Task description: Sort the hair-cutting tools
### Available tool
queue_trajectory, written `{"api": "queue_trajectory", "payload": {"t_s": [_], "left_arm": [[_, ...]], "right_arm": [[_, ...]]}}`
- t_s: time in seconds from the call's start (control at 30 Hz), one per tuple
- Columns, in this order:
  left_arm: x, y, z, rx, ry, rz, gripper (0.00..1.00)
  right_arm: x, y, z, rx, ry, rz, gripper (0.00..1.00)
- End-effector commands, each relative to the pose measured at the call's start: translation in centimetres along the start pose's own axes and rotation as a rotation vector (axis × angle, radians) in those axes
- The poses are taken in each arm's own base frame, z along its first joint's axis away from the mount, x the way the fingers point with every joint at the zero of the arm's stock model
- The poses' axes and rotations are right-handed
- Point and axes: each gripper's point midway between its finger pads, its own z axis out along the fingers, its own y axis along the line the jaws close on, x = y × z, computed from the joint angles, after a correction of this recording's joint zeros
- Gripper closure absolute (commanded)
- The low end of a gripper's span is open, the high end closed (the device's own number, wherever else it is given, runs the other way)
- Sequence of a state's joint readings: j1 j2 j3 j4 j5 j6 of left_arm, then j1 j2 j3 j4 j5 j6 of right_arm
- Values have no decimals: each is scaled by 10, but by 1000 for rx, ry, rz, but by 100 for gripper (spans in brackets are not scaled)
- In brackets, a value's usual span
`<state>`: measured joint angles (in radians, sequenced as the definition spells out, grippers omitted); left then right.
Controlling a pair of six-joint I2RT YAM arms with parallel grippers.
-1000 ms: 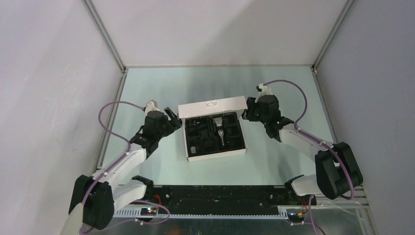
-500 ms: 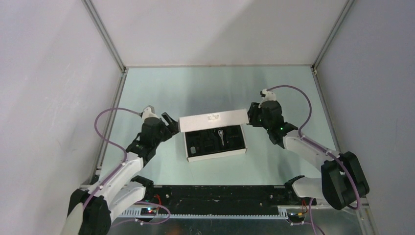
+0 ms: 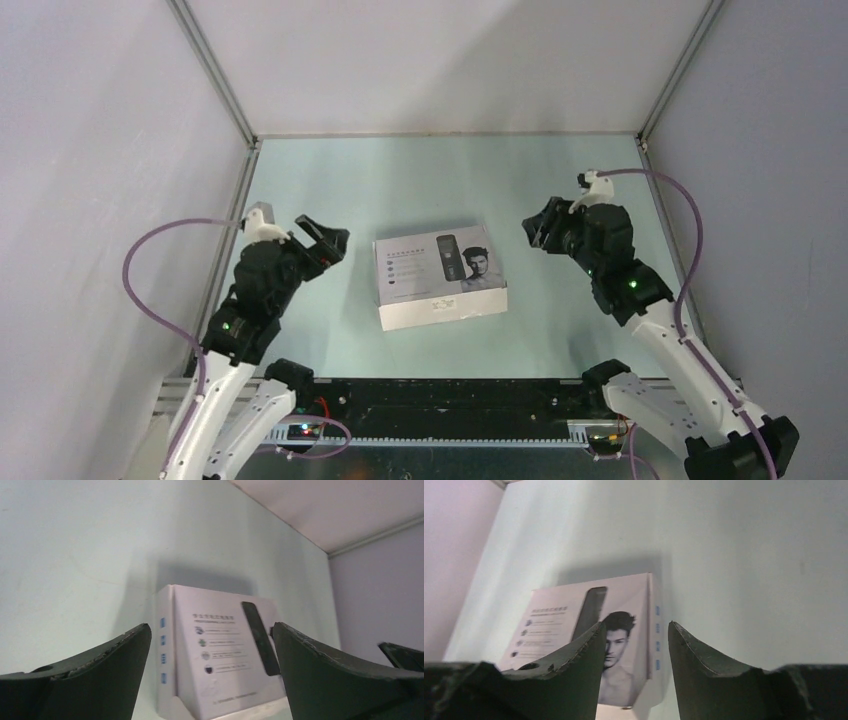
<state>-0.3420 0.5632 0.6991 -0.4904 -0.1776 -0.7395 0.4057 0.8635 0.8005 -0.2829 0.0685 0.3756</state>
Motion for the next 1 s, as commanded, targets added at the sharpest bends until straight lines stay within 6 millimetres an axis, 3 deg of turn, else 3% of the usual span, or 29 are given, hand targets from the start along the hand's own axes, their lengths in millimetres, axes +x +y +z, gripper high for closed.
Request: {"api": "queue_trajectory", "payload": {"t_s": [0.0, 0.1, 0.23, 0.27, 0.3, 0.47, 0.6, 0.73, 0.87, 0.97], "left_arm": [[30, -12, 7, 14, 202, 8, 0], [43, -18, 21, 39, 248, -38, 0], [57, -17, 51, -4, 341, -46, 0], [57, -15, 56, -19, 345, -48, 0], [61, -12, 66, -40, 362, -47, 0], [82, -7, 95, -66, 442, -73, 0], [104, -5, 114, -84, 526, -98, 0], [111, -9, 132, -88, 563, -120, 0], [111, -22, 155, -61, 578, -151, 0], [104, -39, 175, -28, 574, -176, 0]], "right_arm": [[28, 20, -1, -52, 222, 76, 46], [50, 25, 11, -66, 334, 146, 45], [61, 28, 33, -65, 439, 199, 41], [55, 30, 38, -69, 438, 204, 39], [66, 29, 48, -66, 487, 215, 38], [80, 40, 78, -111, 582, 267, 33], [100, 33, 102, -95, 646, 305, 33], [111, 21, 123, -74, 673, 320, 33], [110, 19, 145, -99, 688, 341, 35], [90, 24, 165, -144, 650, 338, 40]]}}
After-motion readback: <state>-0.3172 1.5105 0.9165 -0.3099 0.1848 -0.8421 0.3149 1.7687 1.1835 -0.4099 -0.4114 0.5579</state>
